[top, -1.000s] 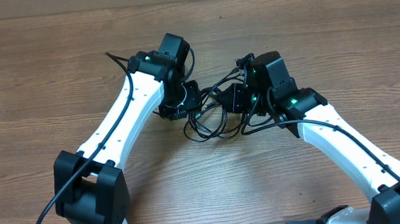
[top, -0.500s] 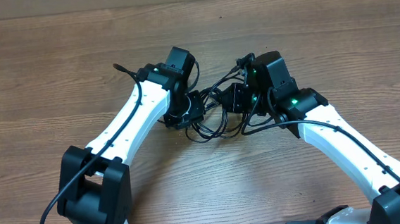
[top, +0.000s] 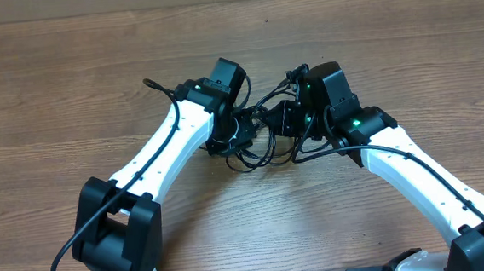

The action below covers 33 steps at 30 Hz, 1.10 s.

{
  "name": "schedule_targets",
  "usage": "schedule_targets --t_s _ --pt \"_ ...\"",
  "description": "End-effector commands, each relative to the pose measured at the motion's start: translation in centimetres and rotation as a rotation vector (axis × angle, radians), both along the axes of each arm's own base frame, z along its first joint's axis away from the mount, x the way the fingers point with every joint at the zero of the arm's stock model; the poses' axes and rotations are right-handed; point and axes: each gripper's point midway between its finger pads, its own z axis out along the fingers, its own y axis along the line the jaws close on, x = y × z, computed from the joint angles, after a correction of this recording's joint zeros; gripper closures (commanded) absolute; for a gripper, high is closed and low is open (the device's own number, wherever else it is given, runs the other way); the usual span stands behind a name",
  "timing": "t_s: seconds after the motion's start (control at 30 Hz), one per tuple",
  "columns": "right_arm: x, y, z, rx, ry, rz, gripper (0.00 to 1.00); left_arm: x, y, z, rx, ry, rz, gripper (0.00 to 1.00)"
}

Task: Untangle cables

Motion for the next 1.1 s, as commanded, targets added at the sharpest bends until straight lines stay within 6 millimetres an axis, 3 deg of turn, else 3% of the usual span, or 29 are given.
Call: schedule_targets --t_s 0.0,0.17,0.27,0.63,1.07 --pt "0.2 0.6 3.0 0.05 -0.06 0.017 0.96 -0.7 0.3 -0.4 0.046 -0.005 0.042 0.76" --pt "0.3 0.6 3.0 0.05 -0.061 0.017 0.96 -1.3 0.5 -1.1 0.056 0.015 0.05 0.79" --pt "0.3 0.6 3.0 0.05 -0.061 0.017 0.96 -1.3 0.5 -1.1 0.055 0.013 0.05 0.76" --pt "0.1 0.7 3.1 0.056 -0.057 0.024 0.96 0.0 0.8 -1.1 0.088 -0.057 0.027 0.74" --pt "-0.1 0.9 3.2 0.075 -0.037 0.021 0.96 0.2 0.0 -1.2 0.102 -0.099 0.003 0.9"
